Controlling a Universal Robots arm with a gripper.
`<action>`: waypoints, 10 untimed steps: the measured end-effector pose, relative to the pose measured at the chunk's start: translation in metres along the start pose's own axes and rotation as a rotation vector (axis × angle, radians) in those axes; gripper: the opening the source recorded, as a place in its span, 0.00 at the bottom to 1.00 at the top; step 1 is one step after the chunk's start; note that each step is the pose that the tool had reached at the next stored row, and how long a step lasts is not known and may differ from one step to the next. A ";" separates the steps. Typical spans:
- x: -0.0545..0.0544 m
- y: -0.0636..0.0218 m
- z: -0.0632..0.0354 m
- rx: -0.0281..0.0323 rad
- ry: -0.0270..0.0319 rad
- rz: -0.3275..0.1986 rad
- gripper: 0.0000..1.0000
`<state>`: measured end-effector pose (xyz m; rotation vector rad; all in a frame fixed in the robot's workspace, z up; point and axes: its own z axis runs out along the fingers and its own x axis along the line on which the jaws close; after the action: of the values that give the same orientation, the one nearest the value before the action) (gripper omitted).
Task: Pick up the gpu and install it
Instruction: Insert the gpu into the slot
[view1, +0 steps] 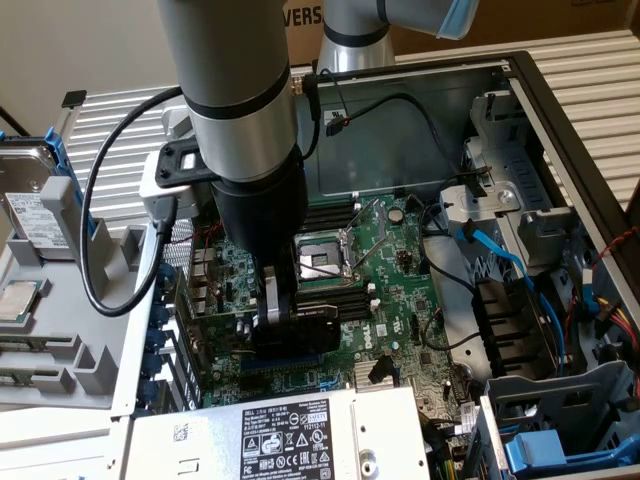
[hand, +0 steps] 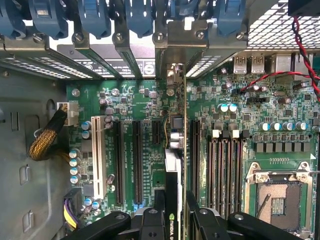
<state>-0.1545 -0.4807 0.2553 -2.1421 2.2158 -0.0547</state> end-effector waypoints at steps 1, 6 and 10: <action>0.000 0.0000 0.0000 0.0000 0.0000 0.000 0.26; 0.000 0.0000 0.0002 0.0000 0.0000 0.000 0.26; 0.000 0.0001 0.0017 0.0000 -0.0001 0.000 0.26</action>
<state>-0.1545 -0.4807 0.2536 -2.1421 2.2157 -0.0547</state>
